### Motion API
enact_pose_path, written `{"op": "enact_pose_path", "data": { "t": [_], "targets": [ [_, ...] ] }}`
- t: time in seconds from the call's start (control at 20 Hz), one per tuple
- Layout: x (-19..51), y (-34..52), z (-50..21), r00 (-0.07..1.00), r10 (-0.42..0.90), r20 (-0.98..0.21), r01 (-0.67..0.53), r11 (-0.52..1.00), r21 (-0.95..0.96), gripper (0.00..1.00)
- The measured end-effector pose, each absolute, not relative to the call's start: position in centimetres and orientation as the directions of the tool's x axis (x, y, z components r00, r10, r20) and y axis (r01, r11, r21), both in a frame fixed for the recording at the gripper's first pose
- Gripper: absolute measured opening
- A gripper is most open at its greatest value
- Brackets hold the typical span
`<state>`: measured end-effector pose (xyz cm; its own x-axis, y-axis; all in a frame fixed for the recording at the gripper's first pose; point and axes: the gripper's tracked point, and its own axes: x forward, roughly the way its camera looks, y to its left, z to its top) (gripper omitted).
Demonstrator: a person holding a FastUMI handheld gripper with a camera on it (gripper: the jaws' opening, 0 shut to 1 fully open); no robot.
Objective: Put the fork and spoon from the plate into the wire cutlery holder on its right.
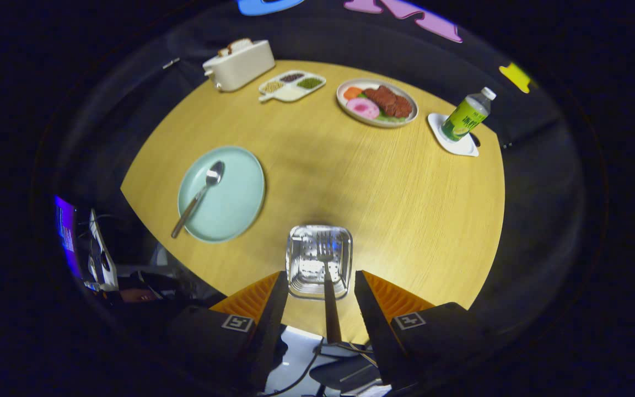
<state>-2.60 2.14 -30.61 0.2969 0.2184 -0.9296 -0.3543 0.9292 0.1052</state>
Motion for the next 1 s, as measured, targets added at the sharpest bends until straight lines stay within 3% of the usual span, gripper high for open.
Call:
{"op": "enact_pose_path", "data": {
  "t": [0.05,0.1,0.35,0.7,1.0],
  "targets": [
    [-2.2,3.4,-29.7,0.365,0.248,-0.897,-0.343,0.932,0.118,0.89],
    [-2.5,4.6,-29.1,0.411,0.273,-0.869,-0.334,0.933,0.135,0.93],
    [-3.1,12.5,-28.0,0.530,0.358,-0.769,-0.299,0.927,0.225,0.94],
    [-4.7,22.1,-33.3,0.443,0.385,-0.809,-0.318,0.912,0.260,0.94],
    [-5.1,24.8,-40.4,0.355,0.285,-0.890,-0.298,0.937,0.181,0.91]
  ]
}}
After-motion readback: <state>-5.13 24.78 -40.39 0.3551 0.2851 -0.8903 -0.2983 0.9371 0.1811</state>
